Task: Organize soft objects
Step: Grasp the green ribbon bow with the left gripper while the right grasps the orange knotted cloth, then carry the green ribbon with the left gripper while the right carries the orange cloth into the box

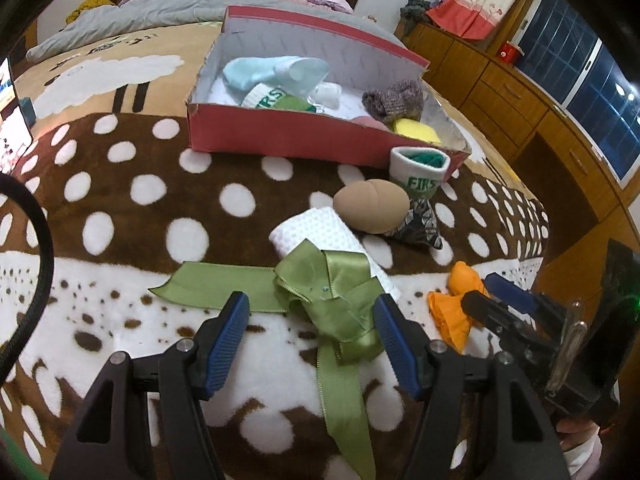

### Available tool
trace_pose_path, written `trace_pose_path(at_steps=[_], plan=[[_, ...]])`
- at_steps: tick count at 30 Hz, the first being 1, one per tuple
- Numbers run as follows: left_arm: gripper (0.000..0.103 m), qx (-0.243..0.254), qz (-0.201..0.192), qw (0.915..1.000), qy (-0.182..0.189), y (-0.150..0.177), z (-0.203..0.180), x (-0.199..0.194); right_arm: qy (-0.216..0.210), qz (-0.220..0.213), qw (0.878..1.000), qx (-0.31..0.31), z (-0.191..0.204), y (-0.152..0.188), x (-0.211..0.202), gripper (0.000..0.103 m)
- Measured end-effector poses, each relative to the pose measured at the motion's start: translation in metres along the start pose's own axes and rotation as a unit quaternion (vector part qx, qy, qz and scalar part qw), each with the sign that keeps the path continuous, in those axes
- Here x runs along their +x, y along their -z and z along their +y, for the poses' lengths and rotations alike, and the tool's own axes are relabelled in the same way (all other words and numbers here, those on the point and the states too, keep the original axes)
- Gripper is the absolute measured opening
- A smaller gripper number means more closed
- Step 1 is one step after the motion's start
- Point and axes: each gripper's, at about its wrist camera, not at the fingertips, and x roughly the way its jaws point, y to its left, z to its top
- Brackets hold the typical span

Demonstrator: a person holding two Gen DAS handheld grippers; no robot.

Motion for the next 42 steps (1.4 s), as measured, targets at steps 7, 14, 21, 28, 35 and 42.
trace_pose_path(at_steps=[7, 14, 21, 28, 35, 42], plan=[[0.067, 0.007, -0.004, 0.9999, 0.006, 0.002, -0.005, 0.003, 0.001, 0.005, 1.000, -0.001, 0.001, 0.004, 0.004, 0.055], [0.041, 0.023, -0.002, 0.9997, 0.013, 0.006, -0.011, 0.005, -0.003, 0.014, 1.000, 0.008, -0.001, 0.008, 0.006, 0.055], [0.019, 0.039, -0.013, 0.9990, 0.017, 0.008, -0.017, -0.001, -0.024, 0.015, 1.000, 0.014, 0.000, 0.010, 0.004, 0.043], [0.015, 0.042, -0.028, 0.9985, 0.019, 0.005, -0.016, -0.011, -0.030, -0.002, 0.999, 0.018, 0.000, 0.009, -0.004, 0.034], [0.015, 0.043, -0.049, 0.9978, 0.014, -0.001, -0.015, -0.023, -0.043, -0.022, 0.999, 0.013, 0.006, 0.005, -0.015, 0.033], [0.015, 0.041, -0.072, 0.9966, 0.001, -0.015, -0.009, -0.033, -0.051, -0.033, 0.998, -0.003, 0.015, -0.003, -0.021, 0.033]])
